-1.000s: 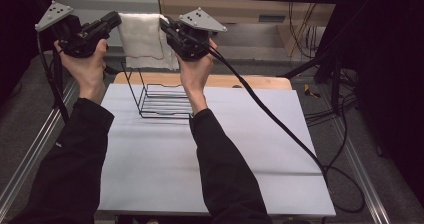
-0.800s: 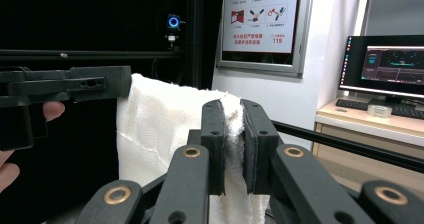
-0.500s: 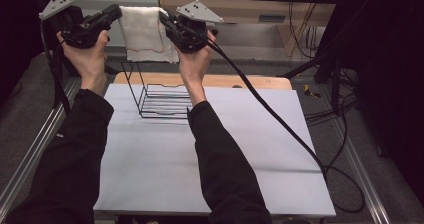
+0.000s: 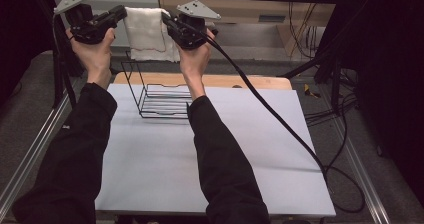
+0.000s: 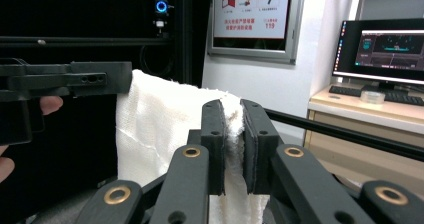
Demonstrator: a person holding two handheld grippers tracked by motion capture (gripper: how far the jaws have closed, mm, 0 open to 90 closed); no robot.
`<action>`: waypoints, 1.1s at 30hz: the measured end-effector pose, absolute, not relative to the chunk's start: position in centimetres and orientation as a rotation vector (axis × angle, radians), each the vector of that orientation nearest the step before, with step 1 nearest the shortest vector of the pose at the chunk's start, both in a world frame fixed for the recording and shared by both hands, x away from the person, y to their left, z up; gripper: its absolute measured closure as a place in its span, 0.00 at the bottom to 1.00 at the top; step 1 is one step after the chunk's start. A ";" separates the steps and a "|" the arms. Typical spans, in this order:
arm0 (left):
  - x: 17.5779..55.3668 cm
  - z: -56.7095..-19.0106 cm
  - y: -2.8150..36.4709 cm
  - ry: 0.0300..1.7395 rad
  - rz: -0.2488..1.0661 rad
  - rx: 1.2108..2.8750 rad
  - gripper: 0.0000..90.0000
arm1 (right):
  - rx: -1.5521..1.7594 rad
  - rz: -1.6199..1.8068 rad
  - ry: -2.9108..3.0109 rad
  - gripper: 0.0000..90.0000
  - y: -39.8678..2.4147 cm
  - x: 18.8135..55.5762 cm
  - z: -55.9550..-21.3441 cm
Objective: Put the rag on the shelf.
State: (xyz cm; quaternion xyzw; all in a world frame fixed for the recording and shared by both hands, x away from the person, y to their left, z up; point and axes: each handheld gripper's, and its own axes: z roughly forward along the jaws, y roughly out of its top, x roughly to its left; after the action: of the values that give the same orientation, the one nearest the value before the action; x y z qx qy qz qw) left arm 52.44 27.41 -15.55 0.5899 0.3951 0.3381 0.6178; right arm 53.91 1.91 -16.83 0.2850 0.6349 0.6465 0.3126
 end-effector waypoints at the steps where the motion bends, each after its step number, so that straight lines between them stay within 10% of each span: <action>1: 52.5 -15.6 27.4 0.910 0.780 1.362 0.95 | 0.755 1.703 1.677 0.91 1.9 54.1 -16.9; 33: 50.0 -20.2 27.9 0.918 0.745 1.438 0.95 | 0.765 1.620 1.783 0.90 2.1 51.8 -20.5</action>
State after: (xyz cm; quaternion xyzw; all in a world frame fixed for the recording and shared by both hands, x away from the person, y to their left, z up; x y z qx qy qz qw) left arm 50.00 27.94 -20.23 0.6196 0.3955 0.3211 0.5972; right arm 51.79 2.09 -20.47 0.2886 0.6725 0.6109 0.3020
